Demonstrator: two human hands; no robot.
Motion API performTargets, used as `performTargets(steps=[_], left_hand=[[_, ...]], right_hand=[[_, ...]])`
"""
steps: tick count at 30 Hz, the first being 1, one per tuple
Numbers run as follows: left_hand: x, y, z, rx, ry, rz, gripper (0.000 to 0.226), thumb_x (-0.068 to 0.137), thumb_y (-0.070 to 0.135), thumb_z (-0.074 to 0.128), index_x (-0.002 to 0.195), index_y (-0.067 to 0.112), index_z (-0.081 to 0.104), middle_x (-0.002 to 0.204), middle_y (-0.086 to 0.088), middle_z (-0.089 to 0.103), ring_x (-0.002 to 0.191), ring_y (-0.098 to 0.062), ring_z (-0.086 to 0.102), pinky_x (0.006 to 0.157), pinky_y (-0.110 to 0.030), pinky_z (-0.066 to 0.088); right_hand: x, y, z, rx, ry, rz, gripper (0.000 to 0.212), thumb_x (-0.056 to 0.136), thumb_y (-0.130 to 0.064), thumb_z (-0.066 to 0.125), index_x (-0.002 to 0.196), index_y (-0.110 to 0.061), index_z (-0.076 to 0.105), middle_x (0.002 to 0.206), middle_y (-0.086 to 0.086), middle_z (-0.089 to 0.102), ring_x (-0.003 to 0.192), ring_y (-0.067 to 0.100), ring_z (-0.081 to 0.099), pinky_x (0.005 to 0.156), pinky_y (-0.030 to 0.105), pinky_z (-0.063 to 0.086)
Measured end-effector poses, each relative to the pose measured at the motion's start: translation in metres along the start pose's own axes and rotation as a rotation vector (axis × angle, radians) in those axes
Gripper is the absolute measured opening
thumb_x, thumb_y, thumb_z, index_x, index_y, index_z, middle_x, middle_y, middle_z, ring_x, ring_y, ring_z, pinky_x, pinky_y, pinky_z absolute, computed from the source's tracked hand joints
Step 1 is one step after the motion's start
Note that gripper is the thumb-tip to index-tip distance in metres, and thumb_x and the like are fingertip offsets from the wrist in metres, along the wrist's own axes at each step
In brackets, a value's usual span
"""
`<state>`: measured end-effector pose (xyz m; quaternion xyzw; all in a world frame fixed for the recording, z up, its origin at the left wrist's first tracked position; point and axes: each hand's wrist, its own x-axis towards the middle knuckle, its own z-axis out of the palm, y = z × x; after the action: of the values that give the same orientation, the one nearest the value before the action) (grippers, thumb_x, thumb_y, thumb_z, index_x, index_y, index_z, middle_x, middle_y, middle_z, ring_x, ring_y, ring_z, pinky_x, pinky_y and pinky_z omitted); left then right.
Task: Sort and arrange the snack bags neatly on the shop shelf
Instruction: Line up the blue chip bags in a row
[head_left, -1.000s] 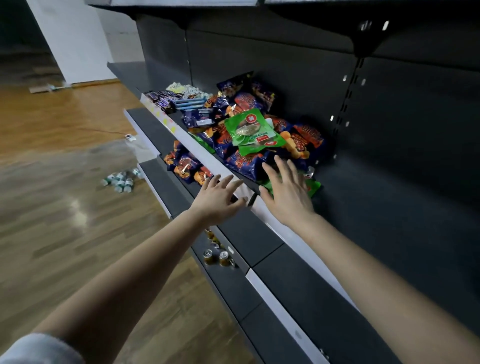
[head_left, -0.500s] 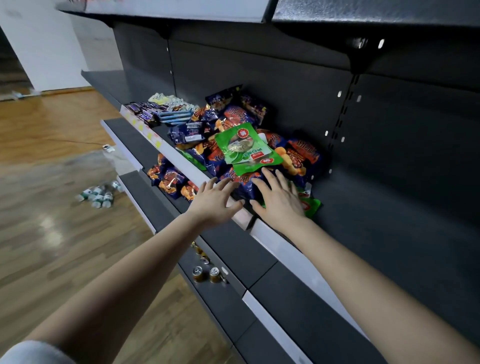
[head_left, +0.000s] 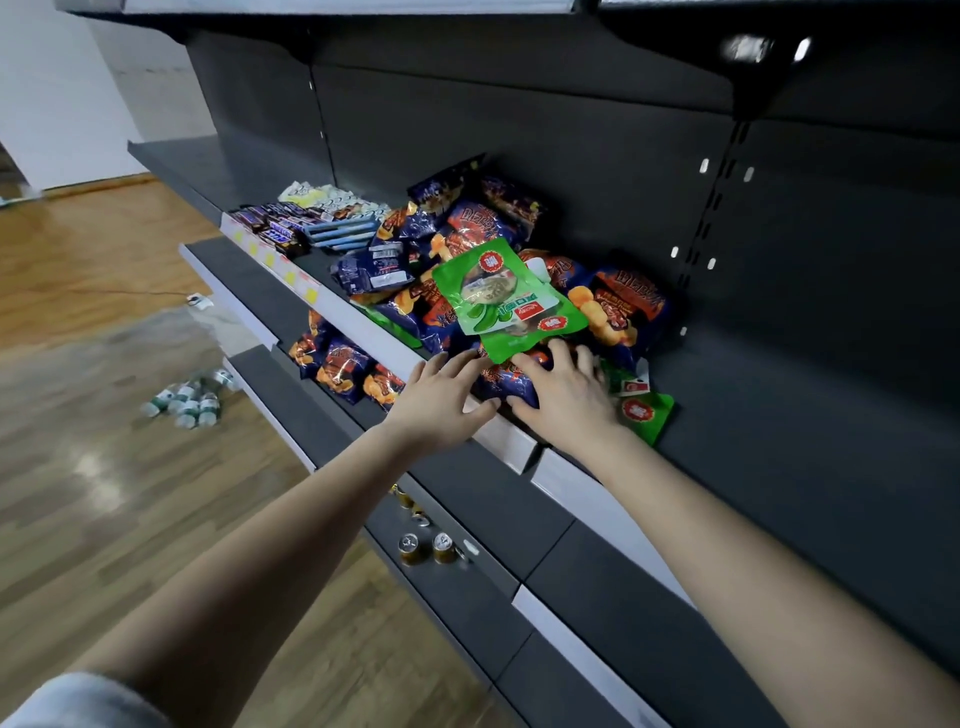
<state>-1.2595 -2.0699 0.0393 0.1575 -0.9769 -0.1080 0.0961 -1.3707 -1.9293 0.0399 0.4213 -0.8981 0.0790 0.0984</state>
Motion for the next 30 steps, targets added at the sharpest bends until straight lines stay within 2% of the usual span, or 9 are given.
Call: performTargets(steps=[3,9,13,18,24,28,30], left_hand=[[0.006,0.004,0.001,-0.004,0.031,0.029,0.058,0.092,0.053,0.038,0.144,0.028,0.03,0.156,0.004,0.021,0.144,-0.026,0.014,0.116,-0.042,0.011],[0.007,0.018,0.007,-0.083,0.087,0.047,0.057,0.092,0.052,0.04,0.142,0.027,0.032,0.155,0.003,0.025,0.143,-0.026,0.017,0.115,-0.042,0.015],[0.004,0.026,0.01,-0.094,0.087,0.048,0.062,0.092,0.054,0.04,0.145,0.024,0.029,0.155,0.001,0.025,0.142,-0.026,0.018,0.114,-0.041,0.016],[-0.001,0.038,0.013,-0.093,0.08,-0.004,0.067,0.091,0.056,0.039,0.145,0.017,0.029,0.152,-0.004,0.032,0.14,-0.025,0.023,0.113,-0.04,0.019],[-0.007,0.062,0.022,-0.151,0.03,0.036,0.067,0.092,0.054,0.041,0.145,0.015,0.03,0.144,-0.006,0.044,0.134,-0.026,0.033,0.107,-0.037,0.027],[-0.003,0.08,0.028,-0.105,0.012,0.087,0.073,0.086,0.06,0.032,0.145,0.018,0.031,0.144,-0.006,0.045,0.133,-0.026,0.035,0.111,-0.041,0.023],[-0.001,0.089,0.032,-0.088,0.032,0.09,0.067,0.089,0.059,0.035,0.144,0.021,0.033,0.143,-0.004,0.046,0.132,-0.027,0.037,0.112,-0.048,0.019]], right_hand=[[-0.004,0.004,-0.002,0.03,0.028,0.01,0.051,0.089,-0.043,0.051,0.137,-0.034,0.036,0.14,0.01,0.028,0.123,0.036,0.026,0.091,0.046,0.041],[-0.02,0.019,-0.012,0.085,0.072,-0.026,0.055,0.087,-0.036,0.055,0.139,-0.035,0.037,0.138,0.009,0.034,0.12,0.034,0.028,0.096,0.045,0.038],[-0.034,0.032,-0.018,0.116,0.113,-0.036,0.057,0.085,-0.034,0.057,0.139,-0.035,0.037,0.135,0.008,0.037,0.123,0.032,0.027,0.095,0.044,0.041],[-0.055,0.046,-0.024,0.137,0.154,-0.044,0.058,0.084,-0.031,0.06,0.138,-0.031,0.04,0.134,0.008,0.038,0.122,0.03,0.027,0.09,0.044,0.045],[-0.079,0.071,-0.031,0.135,0.246,-0.055,0.058,0.08,-0.022,0.064,0.135,-0.026,0.046,0.135,0.009,0.04,0.122,0.032,0.029,0.089,0.045,0.048],[-0.095,0.089,-0.035,0.144,0.271,-0.033,0.061,0.08,-0.017,0.065,0.136,-0.027,0.045,0.136,0.007,0.039,0.127,0.031,0.026,0.089,0.046,0.05],[-0.102,0.097,-0.038,0.165,0.297,-0.024,0.061,0.078,-0.016,0.067,0.135,-0.023,0.046,0.134,0.008,0.041,0.127,0.03,0.026,0.088,0.047,0.049]])
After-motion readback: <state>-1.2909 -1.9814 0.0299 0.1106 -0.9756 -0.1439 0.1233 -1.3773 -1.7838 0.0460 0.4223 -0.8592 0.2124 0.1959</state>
